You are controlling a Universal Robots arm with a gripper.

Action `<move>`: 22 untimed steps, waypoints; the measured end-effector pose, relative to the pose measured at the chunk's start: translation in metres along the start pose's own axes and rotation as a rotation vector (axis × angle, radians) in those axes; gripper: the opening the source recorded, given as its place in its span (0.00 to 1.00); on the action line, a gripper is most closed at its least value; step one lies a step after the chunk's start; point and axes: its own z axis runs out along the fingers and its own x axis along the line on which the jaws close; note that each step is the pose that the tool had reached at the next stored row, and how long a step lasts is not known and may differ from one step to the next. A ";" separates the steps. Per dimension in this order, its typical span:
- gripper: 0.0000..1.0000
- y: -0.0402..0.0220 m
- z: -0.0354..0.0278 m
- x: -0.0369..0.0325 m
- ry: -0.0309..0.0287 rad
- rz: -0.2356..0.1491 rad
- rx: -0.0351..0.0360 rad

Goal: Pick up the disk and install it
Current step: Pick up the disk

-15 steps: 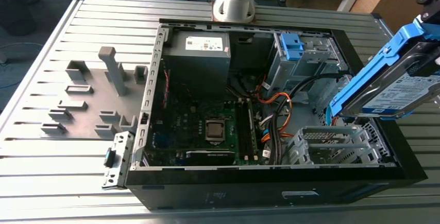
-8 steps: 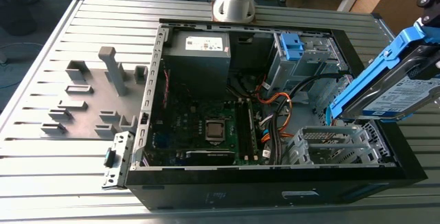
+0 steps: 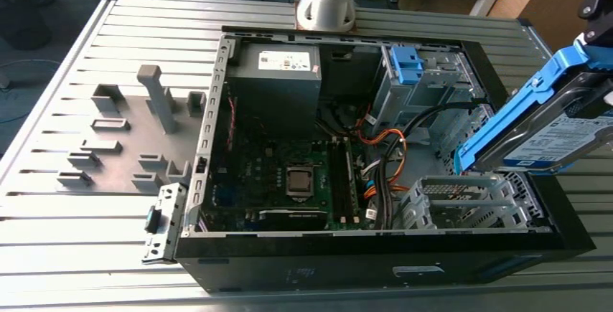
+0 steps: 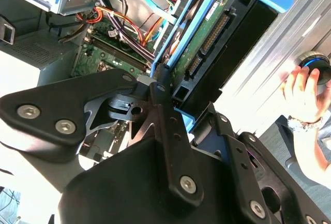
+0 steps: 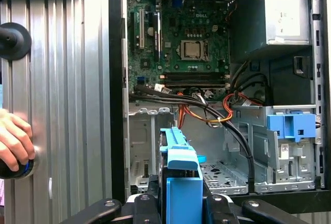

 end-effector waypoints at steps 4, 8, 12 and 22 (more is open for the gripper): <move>0.36 0.0006 0.0023 0.0024 0.0000 0.000 0.0001; 0.36 0.0058 0.0051 0.0038 -0.0001 0.000 0.0001; 0.36 0.0068 0.0096 0.0048 0.0001 0.000 0.0001; 0.36 0.0066 0.0200 0.0060 -0.0001 0.000 0.0000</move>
